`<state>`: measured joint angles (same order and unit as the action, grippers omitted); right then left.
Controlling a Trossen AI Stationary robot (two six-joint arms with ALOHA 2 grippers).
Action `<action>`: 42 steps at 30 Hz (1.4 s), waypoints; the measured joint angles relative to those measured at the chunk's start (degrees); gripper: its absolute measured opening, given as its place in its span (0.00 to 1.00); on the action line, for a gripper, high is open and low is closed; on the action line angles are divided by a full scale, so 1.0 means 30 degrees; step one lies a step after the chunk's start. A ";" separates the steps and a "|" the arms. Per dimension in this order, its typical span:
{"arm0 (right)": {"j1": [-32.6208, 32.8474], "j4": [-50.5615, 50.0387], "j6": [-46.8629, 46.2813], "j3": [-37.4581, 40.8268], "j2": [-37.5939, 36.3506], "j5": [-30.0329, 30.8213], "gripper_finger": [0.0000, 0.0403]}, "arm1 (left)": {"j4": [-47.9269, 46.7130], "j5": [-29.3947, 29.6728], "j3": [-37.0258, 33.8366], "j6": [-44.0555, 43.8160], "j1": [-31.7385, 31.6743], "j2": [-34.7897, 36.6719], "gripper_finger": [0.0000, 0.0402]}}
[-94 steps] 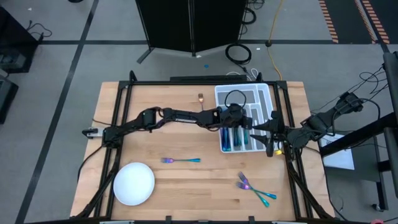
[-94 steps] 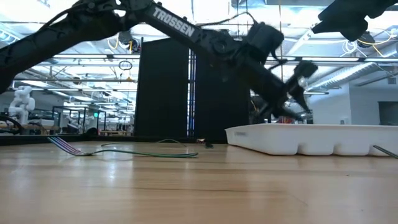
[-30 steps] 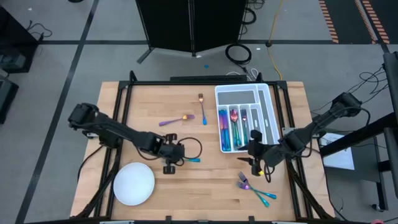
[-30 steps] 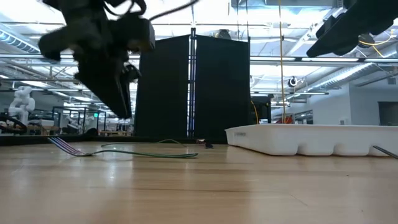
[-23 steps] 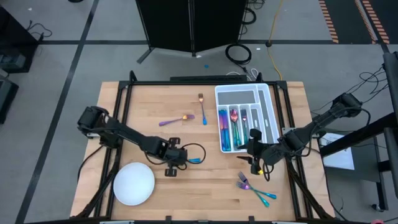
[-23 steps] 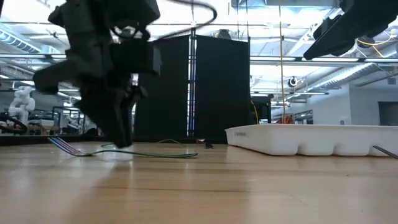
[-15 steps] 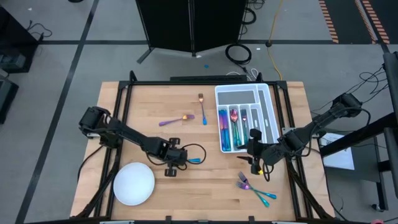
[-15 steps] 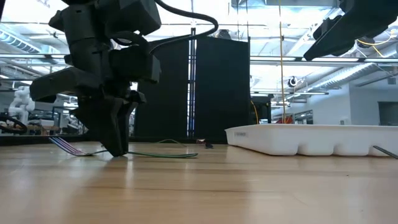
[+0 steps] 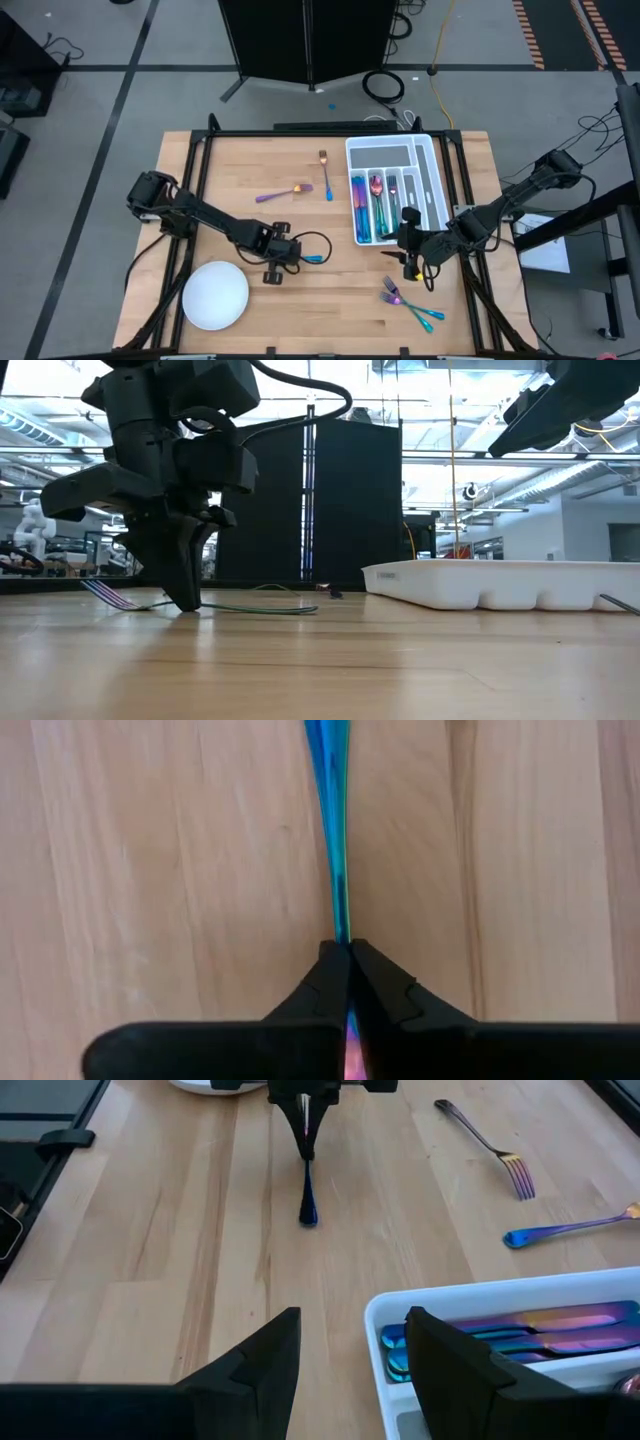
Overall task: Sort silverware
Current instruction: Put the blue fork into the utensil organizer
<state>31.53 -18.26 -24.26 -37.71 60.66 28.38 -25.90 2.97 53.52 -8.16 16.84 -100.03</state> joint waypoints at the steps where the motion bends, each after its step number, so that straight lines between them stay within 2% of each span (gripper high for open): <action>1: 0.0000 0.0000 -0.0010 0.0001 0.0000 0.0000 0.41 | -0.0034 0.0007 0.0039 0.0006 0.0000 -0.0002 0.02; 6: 0.0000 0.0003 -0.0036 -0.0001 -0.0022 -0.0001 0.41 | -0.0558 0.0055 0.0843 0.1334 0.0000 0.0187 0.01; 11: 0.0000 -0.0074 -0.0036 -0.0001 -0.0616 -0.0007 0.41 | -0.2149 0.1257 0.2700 0.4090 -0.0258 0.0516 0.01; 18: 0.0022 -0.0928 -0.0379 -0.0001 -0.2078 0.0071 0.41 | -0.3124 0.2186 0.4997 1.2364 -0.0757 0.0510 0.00; 21: 0.0029 -0.1718 -0.1410 -0.0008 -0.2792 0.1197 0.41 | -0.3004 0.2750 0.5755 1.5724 -0.1165 0.0510 0.00; 24: 0.0022 -0.2858 -0.2688 -0.0008 -0.3419 0.2549 0.41 | -0.2389 0.3642 0.6305 1.7901 -0.1697 0.0510 0.00; 27: 0.0029 -0.4070 -0.4196 -0.0008 -0.3890 0.3578 0.41 | -0.1078 0.3672 0.6684 1.9805 -0.2326 0.0510 0.00; 35: 0.0022 -0.6320 -0.7700 -0.0008 -0.4934 0.5994 0.41 | 0.1622 0.1484 0.7213 2.4259 -0.4787 0.0179 0.00; 42: 0.0015 -0.9987 -1.0952 -0.0015 -0.6015 0.7520 0.41 | 0.3592 -0.0923 0.8932 2.8257 -0.6905 -0.1965 0.00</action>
<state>31.57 -48.22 -57.12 -37.76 42.62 50.94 -15.13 0.20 80.32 76.61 -3.87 -105.92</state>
